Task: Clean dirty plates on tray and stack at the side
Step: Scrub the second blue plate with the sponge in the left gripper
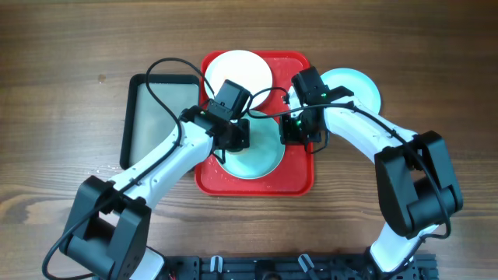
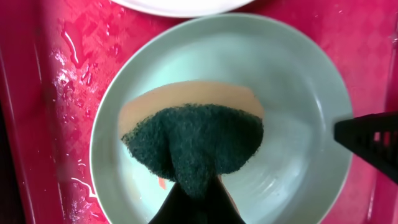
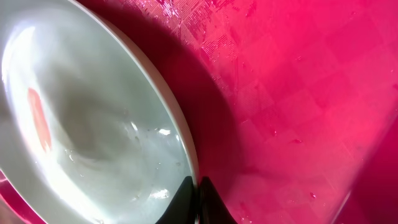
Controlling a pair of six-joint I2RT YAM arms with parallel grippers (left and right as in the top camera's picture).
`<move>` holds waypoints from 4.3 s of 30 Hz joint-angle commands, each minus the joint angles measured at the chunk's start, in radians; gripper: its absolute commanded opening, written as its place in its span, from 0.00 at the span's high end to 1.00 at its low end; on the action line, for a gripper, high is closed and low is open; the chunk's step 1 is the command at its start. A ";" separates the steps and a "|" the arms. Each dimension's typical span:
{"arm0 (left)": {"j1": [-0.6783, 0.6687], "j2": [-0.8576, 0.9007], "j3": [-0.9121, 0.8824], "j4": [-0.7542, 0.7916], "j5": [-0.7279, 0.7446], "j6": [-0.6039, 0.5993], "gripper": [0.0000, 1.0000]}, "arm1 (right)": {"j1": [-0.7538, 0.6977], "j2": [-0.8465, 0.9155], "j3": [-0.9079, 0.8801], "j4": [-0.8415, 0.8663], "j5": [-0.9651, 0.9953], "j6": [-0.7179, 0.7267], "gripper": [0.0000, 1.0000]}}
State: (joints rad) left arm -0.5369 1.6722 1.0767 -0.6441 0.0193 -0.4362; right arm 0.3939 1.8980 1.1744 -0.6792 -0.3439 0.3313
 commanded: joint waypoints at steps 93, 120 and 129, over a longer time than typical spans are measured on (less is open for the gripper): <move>-0.003 0.111 -0.129 0.115 -0.033 0.035 0.96 | 0.002 -0.023 -0.006 0.026 -0.011 -0.014 0.96; -0.004 0.172 -0.129 0.163 0.335 0.035 0.96 | 0.002 -0.023 -0.006 0.028 -0.012 -0.016 0.96; -0.005 0.172 -0.129 0.230 0.456 0.035 0.96 | 0.002 -0.023 -0.006 0.028 -0.012 -0.016 0.96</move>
State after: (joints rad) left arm -0.5209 1.7981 0.9798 -0.4347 0.3363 -0.4126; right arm 0.3862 1.8977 1.1728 -0.6640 -0.3130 0.3275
